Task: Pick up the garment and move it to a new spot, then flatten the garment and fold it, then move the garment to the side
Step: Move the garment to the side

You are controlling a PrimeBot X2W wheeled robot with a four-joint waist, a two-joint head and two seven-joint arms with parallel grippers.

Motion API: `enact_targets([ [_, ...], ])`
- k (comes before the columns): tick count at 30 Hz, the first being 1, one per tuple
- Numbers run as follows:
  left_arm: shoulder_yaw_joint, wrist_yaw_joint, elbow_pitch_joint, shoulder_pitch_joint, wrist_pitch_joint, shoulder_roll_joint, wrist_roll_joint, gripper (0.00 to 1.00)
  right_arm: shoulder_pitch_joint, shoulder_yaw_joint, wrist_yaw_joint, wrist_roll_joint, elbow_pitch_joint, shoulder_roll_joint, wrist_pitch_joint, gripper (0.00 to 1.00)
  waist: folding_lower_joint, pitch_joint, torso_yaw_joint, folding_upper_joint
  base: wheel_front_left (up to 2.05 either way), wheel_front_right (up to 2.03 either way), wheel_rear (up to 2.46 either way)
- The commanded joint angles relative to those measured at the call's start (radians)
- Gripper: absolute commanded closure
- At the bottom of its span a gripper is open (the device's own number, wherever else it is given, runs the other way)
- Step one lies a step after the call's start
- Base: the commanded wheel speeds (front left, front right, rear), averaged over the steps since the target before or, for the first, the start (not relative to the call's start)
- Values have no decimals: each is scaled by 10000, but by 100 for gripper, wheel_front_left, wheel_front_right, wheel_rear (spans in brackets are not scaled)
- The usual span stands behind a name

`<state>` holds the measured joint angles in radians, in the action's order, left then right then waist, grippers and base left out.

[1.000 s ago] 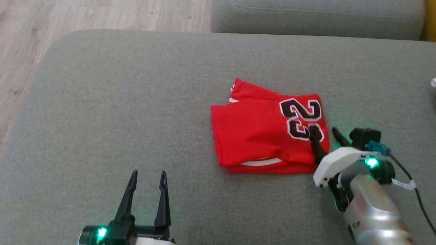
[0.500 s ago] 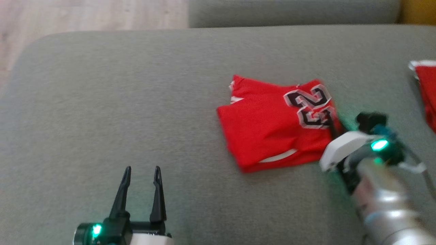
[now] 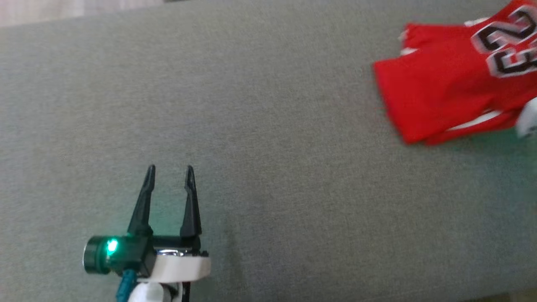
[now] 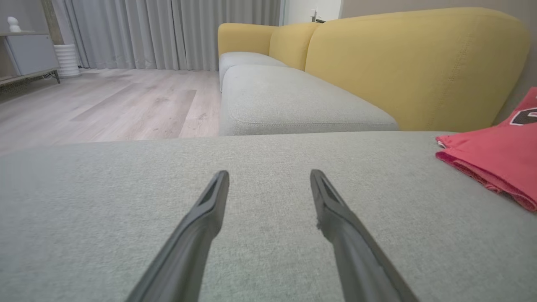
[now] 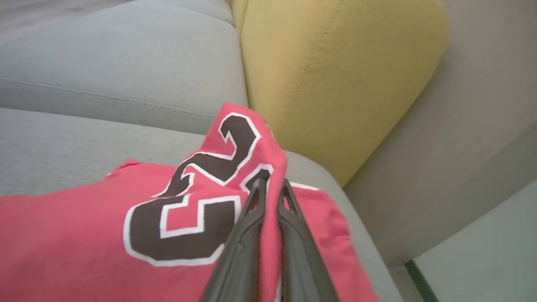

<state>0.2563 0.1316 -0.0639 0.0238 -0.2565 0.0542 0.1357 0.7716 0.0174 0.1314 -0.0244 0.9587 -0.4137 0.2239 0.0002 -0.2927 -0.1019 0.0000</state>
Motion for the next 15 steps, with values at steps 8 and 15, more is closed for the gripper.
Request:
enact_targets([
  [8, -428, 11, 627, 574, -53, -39, 332, 0, 60, 1182, -7, -831, -1661, -1277, -839, 0, -2, -431, 41, 0, 0, 0, 0],
  [15, -314, 265, 760, 536, -53, -40, 540, 0, -1590, 1891, -7, -1103, -3229, -14, -1293, 0, -2, 263, 379, 0, 0, 0, 0],
])
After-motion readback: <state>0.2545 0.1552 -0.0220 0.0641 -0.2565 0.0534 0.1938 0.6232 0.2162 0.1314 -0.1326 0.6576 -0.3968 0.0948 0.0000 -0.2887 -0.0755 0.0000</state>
